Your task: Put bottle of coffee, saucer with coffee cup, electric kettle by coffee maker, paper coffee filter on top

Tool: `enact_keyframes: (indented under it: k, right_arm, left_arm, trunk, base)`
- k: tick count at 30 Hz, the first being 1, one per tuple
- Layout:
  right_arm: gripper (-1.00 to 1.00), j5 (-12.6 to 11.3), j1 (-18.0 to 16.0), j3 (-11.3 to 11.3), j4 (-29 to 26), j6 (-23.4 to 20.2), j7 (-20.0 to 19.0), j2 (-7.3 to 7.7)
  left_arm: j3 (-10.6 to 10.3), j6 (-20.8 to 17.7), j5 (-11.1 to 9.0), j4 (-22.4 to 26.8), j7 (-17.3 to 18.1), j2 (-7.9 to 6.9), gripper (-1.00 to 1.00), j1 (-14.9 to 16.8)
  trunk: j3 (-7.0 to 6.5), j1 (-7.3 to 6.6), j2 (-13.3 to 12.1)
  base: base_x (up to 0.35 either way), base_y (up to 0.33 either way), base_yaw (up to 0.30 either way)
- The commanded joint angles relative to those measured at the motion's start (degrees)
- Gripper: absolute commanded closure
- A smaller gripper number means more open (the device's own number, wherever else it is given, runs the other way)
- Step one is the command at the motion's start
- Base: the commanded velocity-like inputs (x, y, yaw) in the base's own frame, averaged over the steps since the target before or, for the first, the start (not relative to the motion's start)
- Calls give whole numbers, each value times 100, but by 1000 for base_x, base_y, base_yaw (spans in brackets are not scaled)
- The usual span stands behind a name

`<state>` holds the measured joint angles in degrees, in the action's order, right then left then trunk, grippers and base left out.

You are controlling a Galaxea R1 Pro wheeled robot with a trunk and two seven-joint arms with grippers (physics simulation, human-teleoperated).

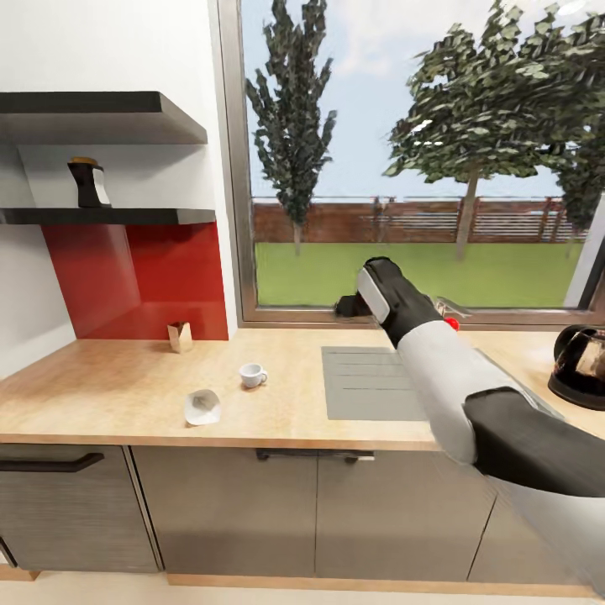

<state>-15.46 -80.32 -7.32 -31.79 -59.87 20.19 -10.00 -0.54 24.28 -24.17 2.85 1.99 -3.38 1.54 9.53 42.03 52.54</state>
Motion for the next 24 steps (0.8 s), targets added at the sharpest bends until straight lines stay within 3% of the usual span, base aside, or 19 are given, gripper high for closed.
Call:
enact_keyframes:
  k: [1,4,6,7,8,14,20,24]
  right_arm:
    - [-100,-87,-252,11,380,-13,55,0]
    - [-100,-155,-710,74,1155,-13,55,0]
    - [-100,-189,-1102,110,1890,-13,55,0]
    - [-100,-204,-1437,121,2569,-13,55,0]
    - [-100,-211,-1524,125,2755,-13,51,0]
    - [-100,-207,-1600,140,2924,-13,36,0]
    - [-100,-269,-1609,507,2906,-13,32,0]
    - [-100,-286,-1609,548,2906,-13,7,0]
  left_arm:
    - [-8,16,-35,-4,21,-2,-100,4]
    - [-7,14,-35,-4,21,-5,-100,4]
    - [-7,12,-35,-6,21,-10,-100,4]
    - [1,8,-52,-6,21,-14,-100,4]
    - [5,8,-83,-5,21,-18,-100,4]
    - [10,4,-191,-8,21,-29,-100,4]
    - [5,2,-332,-13,23,-47,-100,4]
    - [4,0,-342,-13,25,-48,-100,4]
  trunk:
    - [9,1,6]
    - [9,1,6]
    - [9,1,6]
    - [9,1,6]
    - [9,1,6]
    - [9,1,6]
    - [20,1,6]
    - [34,1,6]
  base:
    - [0,0,0]
    - [0,0,0]
    - [0,0,0]
    - [0,0,0]
    - [0,17,0]
    - [0,172,0]
    - [0,276,187]
    - [0,282,265]
